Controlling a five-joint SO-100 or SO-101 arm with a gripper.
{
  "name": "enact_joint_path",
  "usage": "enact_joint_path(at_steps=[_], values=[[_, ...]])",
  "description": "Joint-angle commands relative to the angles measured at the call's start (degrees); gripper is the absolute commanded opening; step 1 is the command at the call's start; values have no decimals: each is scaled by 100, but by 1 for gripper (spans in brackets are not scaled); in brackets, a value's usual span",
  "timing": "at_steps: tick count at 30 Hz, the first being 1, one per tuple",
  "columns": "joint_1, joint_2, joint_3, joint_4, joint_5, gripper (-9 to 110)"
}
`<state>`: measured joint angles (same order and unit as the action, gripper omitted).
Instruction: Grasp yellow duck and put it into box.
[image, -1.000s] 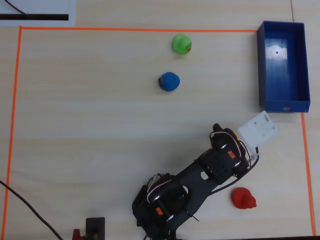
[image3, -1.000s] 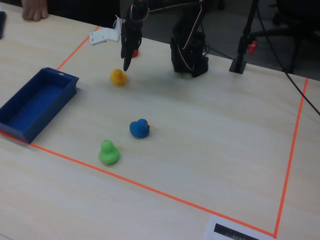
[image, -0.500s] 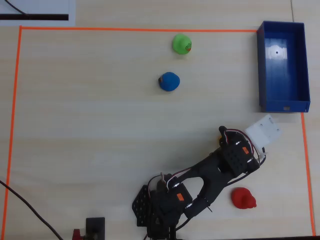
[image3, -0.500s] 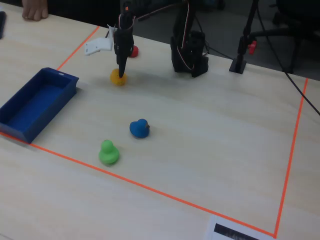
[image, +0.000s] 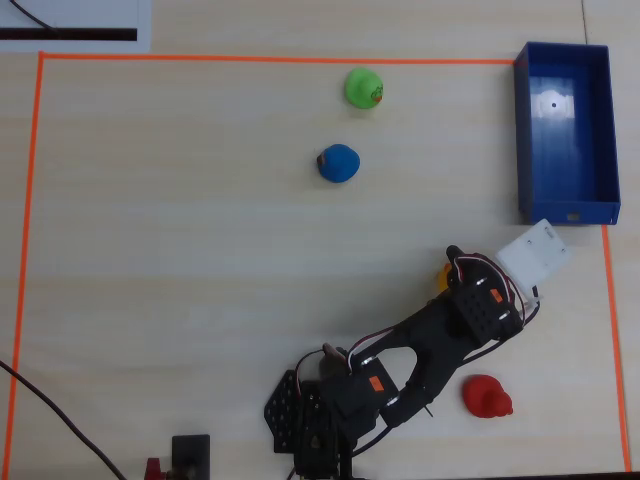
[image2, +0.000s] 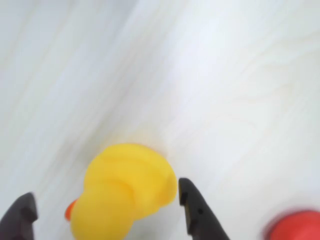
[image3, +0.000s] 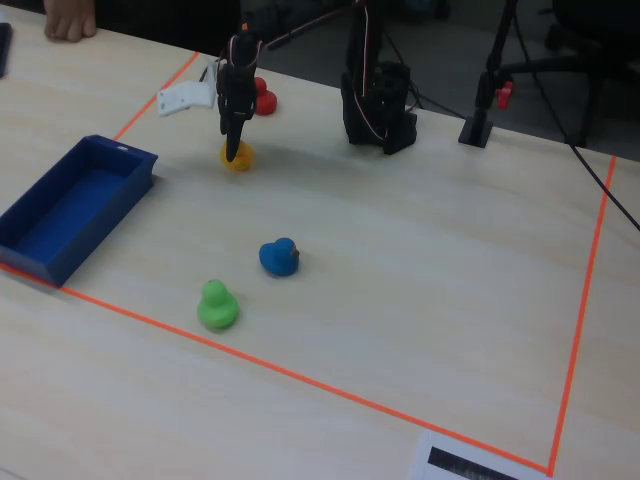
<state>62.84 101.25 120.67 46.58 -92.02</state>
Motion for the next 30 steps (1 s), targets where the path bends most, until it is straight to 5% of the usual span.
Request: enact_joint_path(at_steps=[1, 30], values=[[-26, 35, 26, -141, -70, 39], [44, -229, 79, 53, 132, 38]])
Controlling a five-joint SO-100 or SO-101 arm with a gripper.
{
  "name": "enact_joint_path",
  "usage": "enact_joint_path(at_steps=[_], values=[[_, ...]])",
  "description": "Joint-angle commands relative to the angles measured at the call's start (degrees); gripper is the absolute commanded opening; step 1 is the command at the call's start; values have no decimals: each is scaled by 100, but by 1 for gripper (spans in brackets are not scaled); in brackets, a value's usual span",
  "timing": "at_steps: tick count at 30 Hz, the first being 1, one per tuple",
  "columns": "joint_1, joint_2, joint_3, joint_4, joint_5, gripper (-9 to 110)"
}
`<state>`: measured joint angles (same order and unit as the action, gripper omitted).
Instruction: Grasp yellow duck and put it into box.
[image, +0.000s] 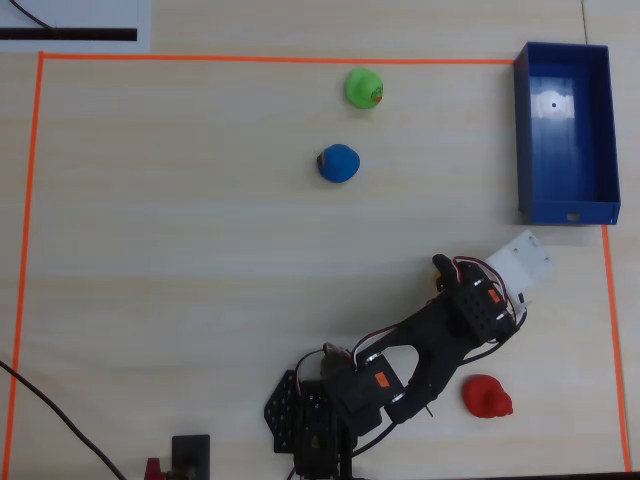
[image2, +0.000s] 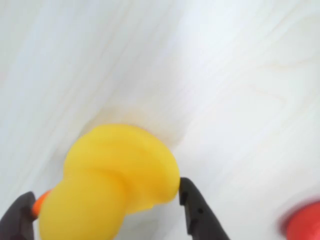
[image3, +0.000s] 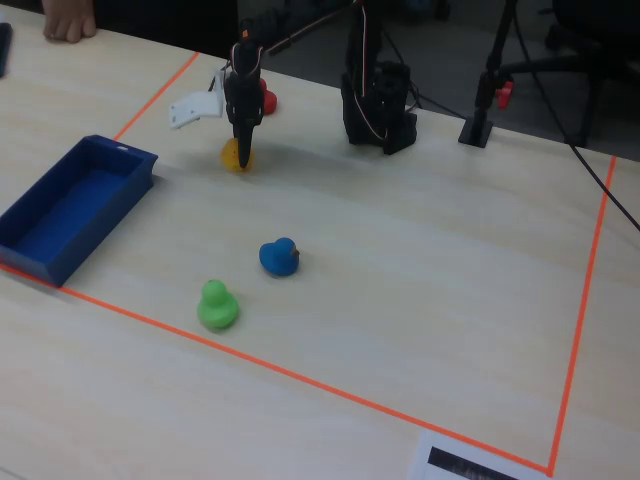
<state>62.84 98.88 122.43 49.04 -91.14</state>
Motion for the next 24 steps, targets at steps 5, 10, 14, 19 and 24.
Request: enact_joint_path(at_steps=[5, 10, 14, 19, 24], values=[[44, -105, -88, -404, 44, 38], [62, -88, -62, -536, 185, 6], [114, 62, 44, -958, 457, 0], [167, 202, 62, -1099, 492, 0], [237, 308, -26, -853, 536, 0]])
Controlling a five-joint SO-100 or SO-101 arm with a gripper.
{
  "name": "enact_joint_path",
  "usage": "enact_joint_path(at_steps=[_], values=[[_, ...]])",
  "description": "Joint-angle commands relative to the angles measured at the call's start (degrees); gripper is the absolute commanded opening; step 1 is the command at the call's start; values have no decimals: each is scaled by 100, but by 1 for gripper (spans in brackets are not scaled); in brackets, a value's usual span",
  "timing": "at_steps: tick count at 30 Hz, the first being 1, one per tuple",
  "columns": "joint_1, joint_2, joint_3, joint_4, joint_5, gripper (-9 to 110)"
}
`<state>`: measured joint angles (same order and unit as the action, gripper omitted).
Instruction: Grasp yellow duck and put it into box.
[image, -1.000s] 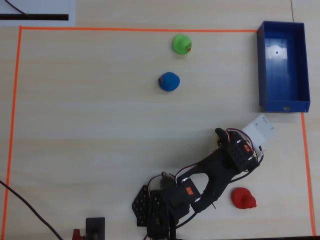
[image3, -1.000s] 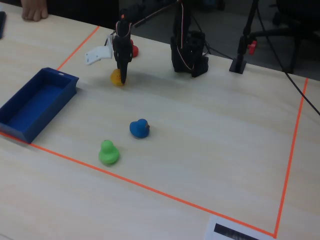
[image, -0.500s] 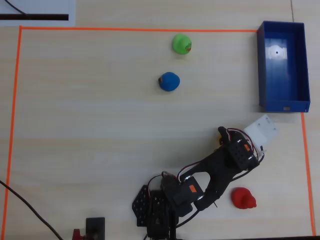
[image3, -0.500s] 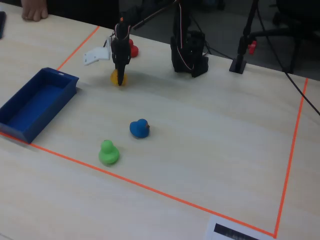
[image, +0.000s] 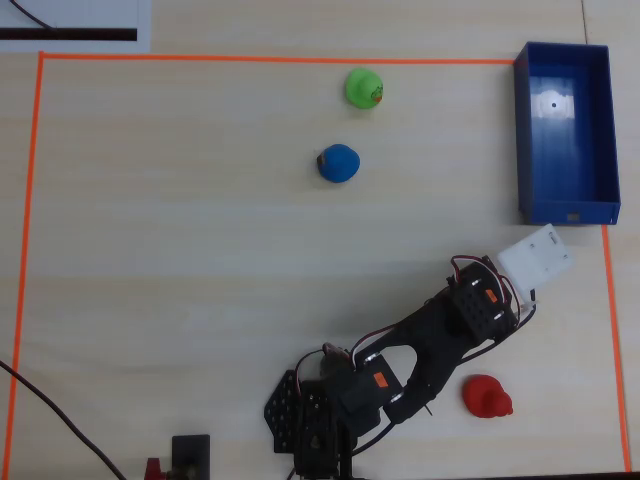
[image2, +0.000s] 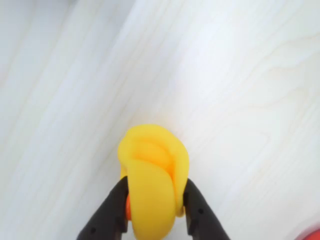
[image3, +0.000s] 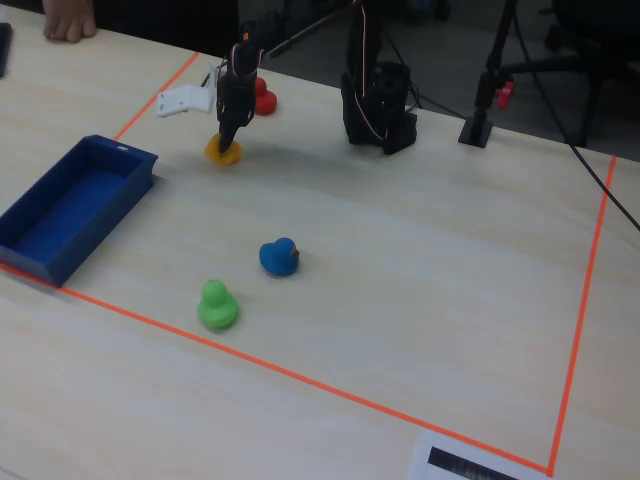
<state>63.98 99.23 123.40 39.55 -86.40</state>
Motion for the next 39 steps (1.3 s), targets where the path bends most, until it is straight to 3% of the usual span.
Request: enact_joint_path(at_steps=[1, 11, 18, 26, 39], values=[[141, 308, -202, 246, 176, 0], [-413, 721, -2637, 2215, 2892, 0], [-1292, 62, -4526, 2101, 3814, 0], [-1696, -2250, -6724, 510, 3920, 0], [-1274, -5467, -9545, -290, 3472, 0]])
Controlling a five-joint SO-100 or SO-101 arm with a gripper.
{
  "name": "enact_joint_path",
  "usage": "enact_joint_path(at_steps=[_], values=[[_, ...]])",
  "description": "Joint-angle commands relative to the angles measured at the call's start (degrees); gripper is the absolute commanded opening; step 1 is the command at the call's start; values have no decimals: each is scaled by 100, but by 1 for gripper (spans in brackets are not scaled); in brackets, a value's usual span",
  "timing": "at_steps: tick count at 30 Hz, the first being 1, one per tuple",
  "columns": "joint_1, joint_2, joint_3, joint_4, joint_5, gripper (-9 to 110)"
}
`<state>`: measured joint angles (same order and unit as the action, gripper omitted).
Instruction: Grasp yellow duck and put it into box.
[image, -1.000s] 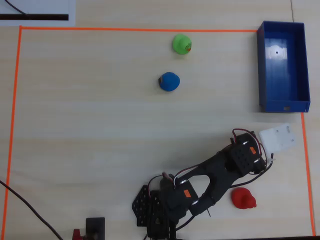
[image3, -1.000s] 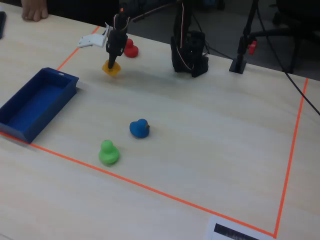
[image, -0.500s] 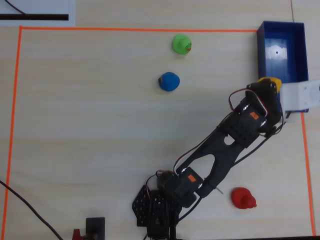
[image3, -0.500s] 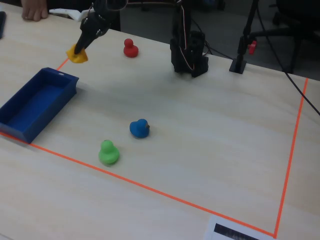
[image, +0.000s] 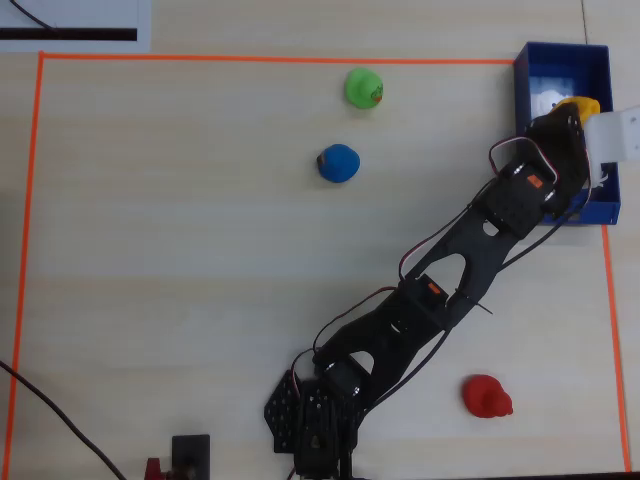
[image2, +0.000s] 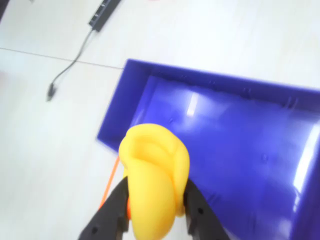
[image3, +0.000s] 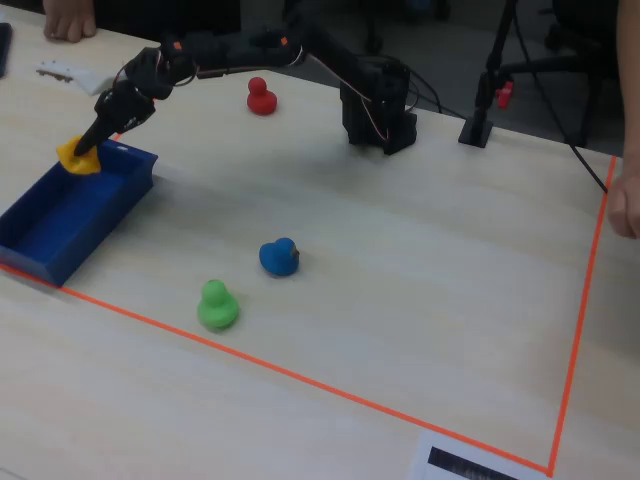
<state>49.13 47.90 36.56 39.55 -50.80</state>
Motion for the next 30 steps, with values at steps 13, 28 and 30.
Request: enact_joint_path(at_steps=[13, 28, 30], values=[[642, -1485, -1661, -1063, -396, 5], [554, -1213, -1635, -149, -457, 29], [536, -1151, -1644, 26, -422, 31]])
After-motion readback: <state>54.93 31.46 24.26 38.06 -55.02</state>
